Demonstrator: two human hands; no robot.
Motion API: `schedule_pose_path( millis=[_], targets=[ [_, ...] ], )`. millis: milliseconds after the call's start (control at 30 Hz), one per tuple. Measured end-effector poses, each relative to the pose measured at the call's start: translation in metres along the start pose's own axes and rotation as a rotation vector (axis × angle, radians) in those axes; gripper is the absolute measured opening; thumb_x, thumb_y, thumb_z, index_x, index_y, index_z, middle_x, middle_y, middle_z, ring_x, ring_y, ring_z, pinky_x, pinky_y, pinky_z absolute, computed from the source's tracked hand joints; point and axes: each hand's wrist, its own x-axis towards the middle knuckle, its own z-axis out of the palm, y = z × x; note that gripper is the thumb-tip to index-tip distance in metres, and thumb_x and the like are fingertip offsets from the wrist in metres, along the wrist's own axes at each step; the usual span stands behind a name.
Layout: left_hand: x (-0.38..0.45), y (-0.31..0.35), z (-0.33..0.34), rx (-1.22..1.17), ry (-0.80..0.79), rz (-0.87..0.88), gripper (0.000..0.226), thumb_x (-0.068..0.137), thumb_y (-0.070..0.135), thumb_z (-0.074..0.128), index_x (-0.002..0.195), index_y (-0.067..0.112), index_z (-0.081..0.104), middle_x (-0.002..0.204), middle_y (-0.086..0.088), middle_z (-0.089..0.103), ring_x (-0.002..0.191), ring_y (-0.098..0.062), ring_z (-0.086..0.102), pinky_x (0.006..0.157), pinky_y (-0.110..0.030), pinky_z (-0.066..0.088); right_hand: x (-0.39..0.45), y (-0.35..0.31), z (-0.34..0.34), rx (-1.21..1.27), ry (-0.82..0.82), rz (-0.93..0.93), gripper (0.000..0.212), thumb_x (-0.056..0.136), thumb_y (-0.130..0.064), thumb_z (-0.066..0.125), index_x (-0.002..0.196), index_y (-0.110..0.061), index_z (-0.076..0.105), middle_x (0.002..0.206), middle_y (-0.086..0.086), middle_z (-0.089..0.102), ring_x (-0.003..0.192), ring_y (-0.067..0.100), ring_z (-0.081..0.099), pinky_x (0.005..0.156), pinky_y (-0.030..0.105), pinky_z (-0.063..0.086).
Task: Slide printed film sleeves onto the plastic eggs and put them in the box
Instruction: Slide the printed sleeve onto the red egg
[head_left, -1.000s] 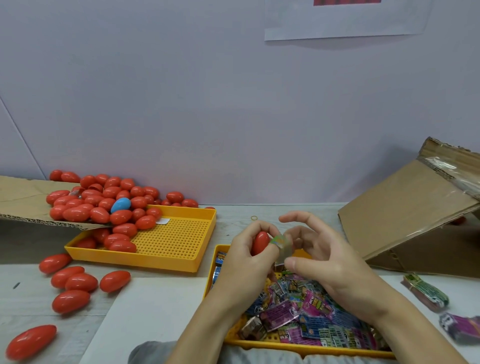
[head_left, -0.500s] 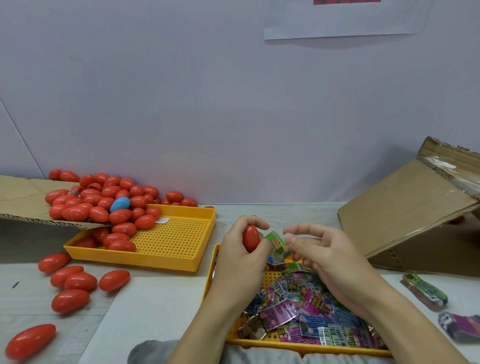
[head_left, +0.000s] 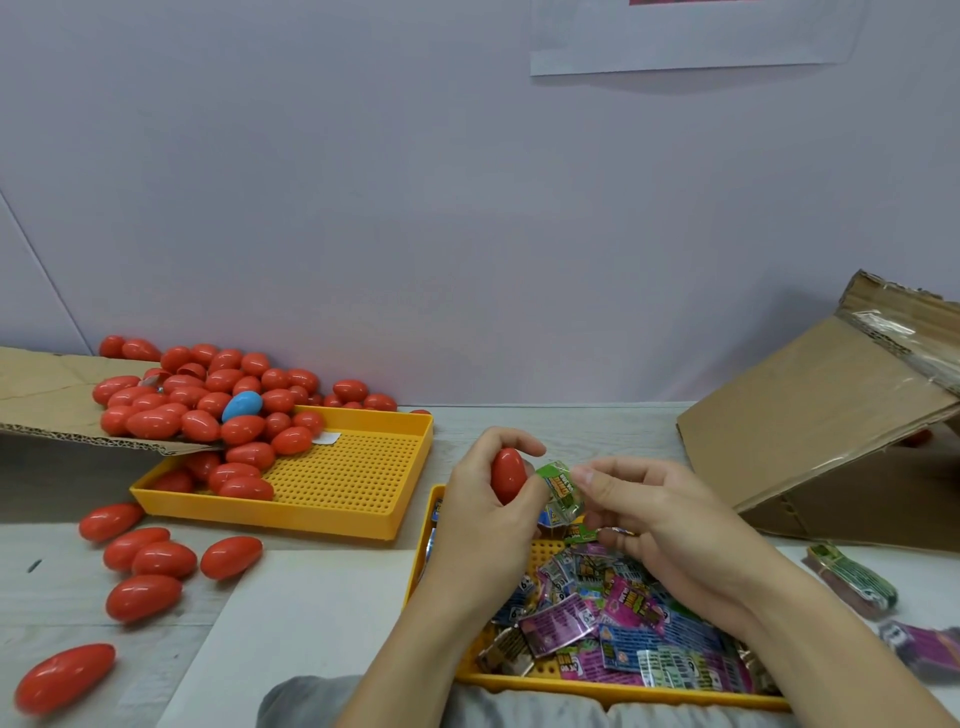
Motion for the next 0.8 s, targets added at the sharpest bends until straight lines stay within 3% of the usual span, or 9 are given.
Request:
schedule_pose_path(
  millis=[200, 367, 467, 567, 667, 800],
  targets=[
    [-0.001, -0.001, 0.0, -0.011, -0.024, 0.013, 0.026, 0.091, 0.003, 0.063, 0.094, 0.029, 0.06, 0.071, 0.02, 0.055, 0.057, -0.008, 0.052, 0.057, -0.042, 0.052, 0.001, 0.002, -0.001, -0.063, 0.012, -0.006, 0.035, 0.07, -0.037, 0.075, 0.093, -0.01, 0.077, 0.084, 0.0, 0.069, 0.079, 0.013, 0.059, 0.076, 0.034, 0.047],
    [0.0, -0.007, 0.0, -0.028, -0.039, -0.003, 0.026, 0.089, 0.006, 0.066, 0.093, 0.031, 0.058, 0.074, 0.006, 0.052, 0.061, -0.014, 0.054, 0.057, -0.027, 0.05, 0.003, 0.003, -0.001, -0.048, 0.039, -0.015, 0.032, 0.073, -0.032, 0.073, 0.091, -0.006, 0.076, 0.082, 0.003, 0.07, 0.076, 0.013, 0.061, 0.071, 0.032, 0.047],
    [-0.001, -0.005, 0.0, -0.129, -0.091, -0.109, 0.019, 0.082, 0.027, 0.065, 0.099, 0.031, 0.056, 0.082, -0.002, 0.053, 0.063, -0.011, 0.051, 0.055, -0.023, 0.047, 0.007, 0.004, -0.001, 0.007, 0.112, -0.043, 0.025, 0.079, -0.025, 0.072, 0.09, -0.002, 0.074, 0.082, 0.008, 0.07, 0.076, 0.017, 0.061, 0.071, 0.032, 0.048],
    [0.001, -0.004, 0.0, -0.308, -0.128, -0.237, 0.029, 0.078, 0.028, 0.053, 0.106, 0.02, 0.051, 0.082, -0.007, 0.052, 0.063, -0.011, 0.046, 0.053, -0.026, 0.039, 0.011, 0.006, -0.002, 0.077, 0.262, -0.095, 0.009, 0.085, -0.016, 0.071, 0.085, -0.007, 0.074, 0.073, 0.001, 0.069, 0.073, 0.015, 0.06, 0.07, 0.031, 0.048],
    [0.001, -0.005, 0.001, -0.164, -0.124, -0.217, 0.013, 0.095, 0.017, 0.056, 0.106, 0.019, 0.05, 0.091, -0.006, 0.057, 0.066, -0.011, 0.049, 0.054, -0.019, 0.042, 0.013, 0.009, -0.003, 0.022, 0.355, -0.175, 0.008, 0.088, -0.018, 0.071, 0.081, -0.014, 0.075, 0.069, -0.006, 0.068, 0.07, 0.01, 0.062, 0.066, 0.028, 0.048],
    [-0.001, -0.003, 0.002, -0.065, -0.163, -0.114, 0.018, 0.096, 0.017, 0.061, 0.106, 0.032, 0.059, 0.104, 0.006, 0.06, 0.07, -0.008, 0.062, 0.06, -0.016, 0.049, 0.013, 0.01, -0.004, -0.096, 0.373, -0.273, 0.01, 0.088, -0.023, 0.07, 0.081, -0.019, 0.075, 0.071, -0.007, 0.071, 0.067, 0.004, 0.066, 0.064, 0.022, 0.047]
  ],
)
